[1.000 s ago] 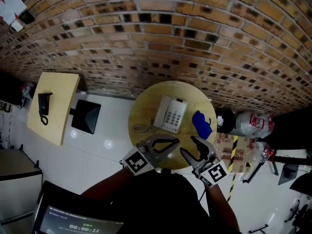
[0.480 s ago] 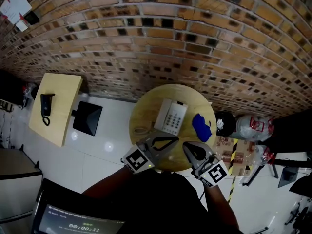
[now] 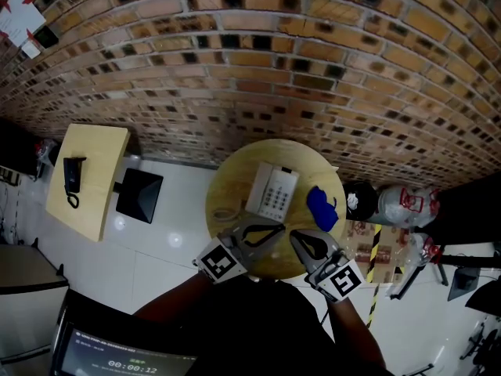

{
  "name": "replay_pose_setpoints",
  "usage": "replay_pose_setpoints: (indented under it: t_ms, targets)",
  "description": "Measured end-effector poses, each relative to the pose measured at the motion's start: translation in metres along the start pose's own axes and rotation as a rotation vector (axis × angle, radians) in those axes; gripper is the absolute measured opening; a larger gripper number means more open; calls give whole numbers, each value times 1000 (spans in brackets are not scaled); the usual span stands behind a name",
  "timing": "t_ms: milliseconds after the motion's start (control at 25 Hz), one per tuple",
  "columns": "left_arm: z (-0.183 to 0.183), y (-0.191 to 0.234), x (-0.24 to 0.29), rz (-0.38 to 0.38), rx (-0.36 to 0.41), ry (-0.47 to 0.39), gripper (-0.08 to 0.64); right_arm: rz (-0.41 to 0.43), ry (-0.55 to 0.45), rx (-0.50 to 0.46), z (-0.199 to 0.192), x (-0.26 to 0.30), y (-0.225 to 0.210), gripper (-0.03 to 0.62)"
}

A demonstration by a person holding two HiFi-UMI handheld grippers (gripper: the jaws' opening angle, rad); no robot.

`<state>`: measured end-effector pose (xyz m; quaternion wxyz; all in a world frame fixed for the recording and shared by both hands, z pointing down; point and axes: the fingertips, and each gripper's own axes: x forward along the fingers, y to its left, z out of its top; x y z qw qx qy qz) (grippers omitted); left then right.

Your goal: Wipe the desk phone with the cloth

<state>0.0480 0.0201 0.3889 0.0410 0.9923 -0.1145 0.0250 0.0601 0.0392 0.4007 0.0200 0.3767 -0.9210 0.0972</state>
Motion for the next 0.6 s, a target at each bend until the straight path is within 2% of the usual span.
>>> replay_pose_setpoints:
  t_ms: [600]
  targets:
    - [-3,-4,-4,-9,13,1,2,-20,-10,-28,2,1,2,0]
